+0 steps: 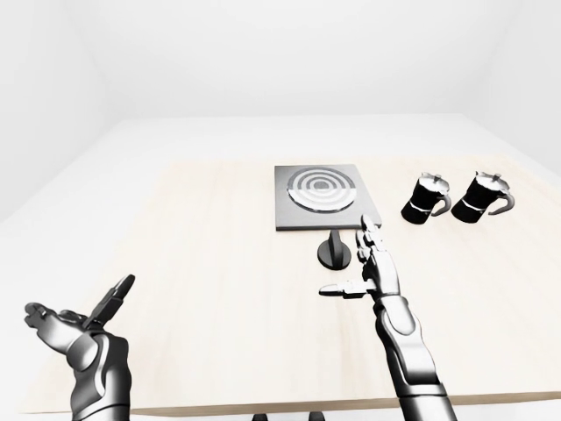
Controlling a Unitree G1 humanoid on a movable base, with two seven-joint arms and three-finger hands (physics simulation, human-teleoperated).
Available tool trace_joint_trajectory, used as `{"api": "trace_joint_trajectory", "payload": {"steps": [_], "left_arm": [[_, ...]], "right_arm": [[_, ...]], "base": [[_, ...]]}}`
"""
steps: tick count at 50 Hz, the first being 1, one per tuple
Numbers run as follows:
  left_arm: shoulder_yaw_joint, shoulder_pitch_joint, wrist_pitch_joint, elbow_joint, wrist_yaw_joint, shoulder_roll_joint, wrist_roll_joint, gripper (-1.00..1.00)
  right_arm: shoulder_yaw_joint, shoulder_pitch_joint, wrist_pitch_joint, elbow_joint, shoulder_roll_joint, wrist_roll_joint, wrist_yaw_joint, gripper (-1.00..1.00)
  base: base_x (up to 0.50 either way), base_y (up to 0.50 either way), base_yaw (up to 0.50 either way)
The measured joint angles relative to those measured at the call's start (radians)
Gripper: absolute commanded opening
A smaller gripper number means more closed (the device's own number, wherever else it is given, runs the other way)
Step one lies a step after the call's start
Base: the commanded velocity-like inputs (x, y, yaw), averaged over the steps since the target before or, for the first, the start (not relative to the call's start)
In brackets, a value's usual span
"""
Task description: Turn off the stove.
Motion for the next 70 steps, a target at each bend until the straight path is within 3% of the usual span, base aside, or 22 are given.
{"api": "trace_joint_trajectory", "payload": {"steps": [3,5,12,17,22,35,56,60,64,68,70], "left_arm": [[-0.002,0.002,0.000,-0.006,0.000,0.000,0.014,1.00],[-0.003,-0.005,0.015,-0.007,0.000,0.005,0.025,1.00],[-0.002,-0.066,0.134,0.026,0.000,0.042,0.044,1.00],[-0.001,-0.084,0.175,0.030,0.000,0.055,0.045,1.00],[0.001,-0.089,0.175,0.029,0.000,0.058,0.050,1.00],[0.001,-0.101,0.175,0.038,0.000,0.064,0.053,1.00],[0.003,-0.102,0.175,0.037,0.000,0.066,0.053,1.00],[0.003,-0.102,0.175,0.038,0.000,0.066,0.052,1.00],[0.002,-0.103,0.175,0.039,0.000,0.066,0.052,1.00],[0.002,-0.103,0.175,0.039,0.000,0.065,0.053,1.00],[0.001,-0.102,0.175,0.038,0.000,0.065,0.053,1.00]], "right_arm": [[-0.001,-0.001,0.001,0.002,0.000,0.000,-0.001,1.00],[-0.002,-0.003,-0.005,0.014,0.002,0.003,-0.003,1.00],[-0.002,-0.015,-0.054,0.091,0.005,0.013,-0.014,1.00],[-0.001,-0.018,-0.083,0.132,0.006,0.018,-0.021,1.00],[0.003,-0.022,-0.099,0.160,0.008,0.020,-0.026,1.00],[0.055,0.021,-0.084,0.152,0.035,0.006,-0.044,1.00],[0.165,-0.047,-0.024,0.235,0.106,-0.019,-0.061,1.00],[0.145,-0.105,-0.052,0.309,0.102,-0.010,-0.046,1.00],[0.098,-0.187,-0.105,0.434,0.074,0.010,-0.030,1.00],[0.049,-0.276,-0.105,0.563,0.031,0.036,-0.019,1.00],[0.068,-0.321,-0.105,0.620,0.020,0.058,-0.001,1.00]], "base": [[0.00,0.00,0.00],[0.00,0.00,0.00],[0.00,0.00,0.00],[0.00,0.00,0.00],[0.00,0.00,0.00],[0.00,0.00,0.00],[0.00,0.00,0.00],[0.00,0.00,0.00],[0.00,0.00,0.00],[0.00,0.00,0.00],[0.00,0.00,0.00]]}}
